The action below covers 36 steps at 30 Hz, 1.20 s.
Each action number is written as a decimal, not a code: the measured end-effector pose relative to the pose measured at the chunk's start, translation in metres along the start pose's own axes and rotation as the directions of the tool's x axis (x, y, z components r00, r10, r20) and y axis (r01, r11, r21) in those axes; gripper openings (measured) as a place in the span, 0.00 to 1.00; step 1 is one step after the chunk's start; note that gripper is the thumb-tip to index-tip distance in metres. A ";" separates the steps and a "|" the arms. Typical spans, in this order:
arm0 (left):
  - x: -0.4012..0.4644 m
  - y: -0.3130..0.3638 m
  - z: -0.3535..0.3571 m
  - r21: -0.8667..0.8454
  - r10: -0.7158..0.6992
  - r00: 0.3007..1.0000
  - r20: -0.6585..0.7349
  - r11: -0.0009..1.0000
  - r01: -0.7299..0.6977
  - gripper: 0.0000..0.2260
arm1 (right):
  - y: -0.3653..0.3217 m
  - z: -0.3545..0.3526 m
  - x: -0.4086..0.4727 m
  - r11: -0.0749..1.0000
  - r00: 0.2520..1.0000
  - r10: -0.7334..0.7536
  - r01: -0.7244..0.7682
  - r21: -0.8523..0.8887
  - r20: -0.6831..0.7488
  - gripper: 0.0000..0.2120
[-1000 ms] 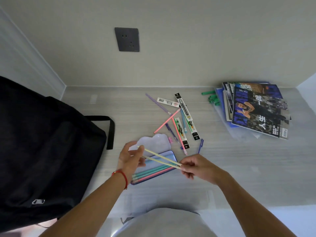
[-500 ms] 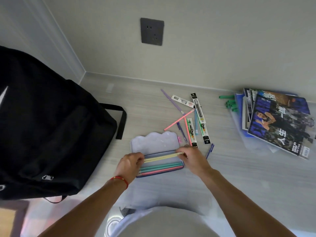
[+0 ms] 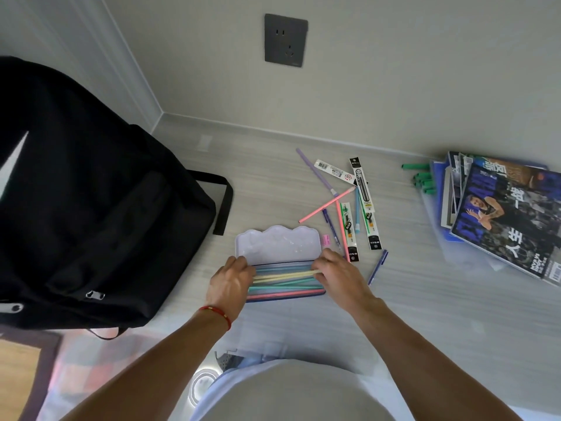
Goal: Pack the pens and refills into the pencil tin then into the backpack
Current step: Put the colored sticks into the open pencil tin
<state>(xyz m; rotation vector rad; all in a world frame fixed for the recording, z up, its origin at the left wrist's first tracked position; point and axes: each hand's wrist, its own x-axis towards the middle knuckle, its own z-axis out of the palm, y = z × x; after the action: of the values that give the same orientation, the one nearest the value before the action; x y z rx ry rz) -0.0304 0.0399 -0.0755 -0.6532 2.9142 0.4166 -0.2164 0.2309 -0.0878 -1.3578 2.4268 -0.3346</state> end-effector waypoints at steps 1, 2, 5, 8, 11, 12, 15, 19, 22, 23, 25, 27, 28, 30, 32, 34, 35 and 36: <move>0.000 -0.001 0.000 -0.013 -0.007 1.000 -0.009 1.000 0.007 0.09 | -0.002 0.000 0.000 1.000 1.000 0.011 -0.011 -0.010 0.010 0.09; 0.001 -0.001 0.000 -0.021 -0.010 1.000 -0.014 1.000 0.010 0.09 | -0.003 0.001 0.000 1.000 1.000 0.020 -0.020 -0.020 0.011 0.09; 0.003 -0.004 0.002 -0.024 -0.011 1.000 -0.019 1.000 0.011 0.09 | -0.006 0.001 0.000 0.998 0.999 0.041 -0.041 -0.037 -0.001 0.09; 0.004 -0.008 0.003 -0.046 -0.026 0.999 -0.042 0.999 0.024 0.08 | -0.007 0.002 -0.003 0.996 0.998 0.065 -0.066 -0.055 -0.027 0.10; 0.000 -0.008 0.003 -0.085 0.007 0.998 -0.066 0.996 -0.013 0.07 | -0.007 0.003 -0.004 0.994 0.997 0.062 -0.066 -0.085 -0.049 0.08; -0.001 -0.008 0.003 -0.088 0.025 0.998 -0.064 0.996 -0.030 0.06 | -0.007 0.004 -0.004 0.994 0.998 0.052 -0.056 -0.094 -0.047 0.08; -0.002 -0.011 0.004 -0.077 0.052 0.998 -0.042 0.996 -0.055 0.03 | -0.009 0.004 -0.003 0.995 0.999 0.022 -0.025 -0.101 -0.027 0.07; -0.003 -0.012 0.008 -0.096 0.073 0.997 -0.012 0.993 -0.073 0.04 | -0.007 0.005 -0.004 0.994 1.000 0.009 -0.009 -0.105 -0.007 0.08; -0.001 -0.014 0.009 -0.088 0.066 0.998 0.002 0.994 -0.065 0.07 | -0.004 0.002 -0.008 0.997 0.999 0.017 -0.019 -0.075 -0.031 0.07; 0.001 -0.015 0.009 -0.073 0.066 0.998 0.010 0.995 -0.065 0.08 | -0.001 0.000 -0.009 0.998 0.997 0.041 -0.043 -0.035 -0.067 0.06; 0.005 -0.016 0.010 -0.043 0.078 0.997 0.015 0.996 -0.078 0.09 | 0.008 -0.006 -0.010 0.986 0.976 0.160 -0.151 0.075 -0.147 0.04; 0.008 -0.016 0.011 0.002 0.094 0.995 0.034 0.996 -0.094 0.09 | 0.020 -0.013 -0.008 0.936 0.920 0.345 -0.321 0.145 -0.188 0.03; 0.009 -0.015 0.012 0.035 0.100 0.994 0.053 0.994 -0.102 0.09 | 0.026 -0.015 -0.006 0.902 0.888 0.427 -0.406 0.144 -0.172 0.05; 0.011 -0.014 0.012 0.079 0.100 0.991 0.090 0.991 -0.107 0.09 | 0.033 -0.015 -0.001 0.846 0.844 0.532 -0.526 0.092 -0.071 0.11; 0.011 -0.012 0.012 0.104 0.100 0.989 0.105 0.988 -0.111 0.08 | 0.035 -0.012 0.002 0.821 0.822 0.569 -0.567 0.069 -0.009 0.13; 0.010 -0.010 0.012 0.121 0.067 0.992 0.111 0.989 -0.080 0.07 | 0.037 -0.008 0.003 0.801 0.803 0.596 -0.593 0.087 -0.009 0.12; 0.010 -0.010 0.012 0.116 0.047 0.992 0.115 0.991 -0.060 0.07 | 0.037 -0.007 0.003 0.789 0.793 0.609 -0.603 0.113 -0.019 0.11; 0.009 -0.010 0.014 0.104 0.033 0.993 0.116 0.994 -0.045 0.07 | 0.036 -0.006 0.002 0.778 0.784 0.620 -0.609 0.153 -0.033 0.10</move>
<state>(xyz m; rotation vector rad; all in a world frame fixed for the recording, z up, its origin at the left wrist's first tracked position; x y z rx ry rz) -0.0333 0.0315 -0.0926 -0.5397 2.8214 0.2899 -0.2482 0.2480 -0.0958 -0.4355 2.6882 -0.3707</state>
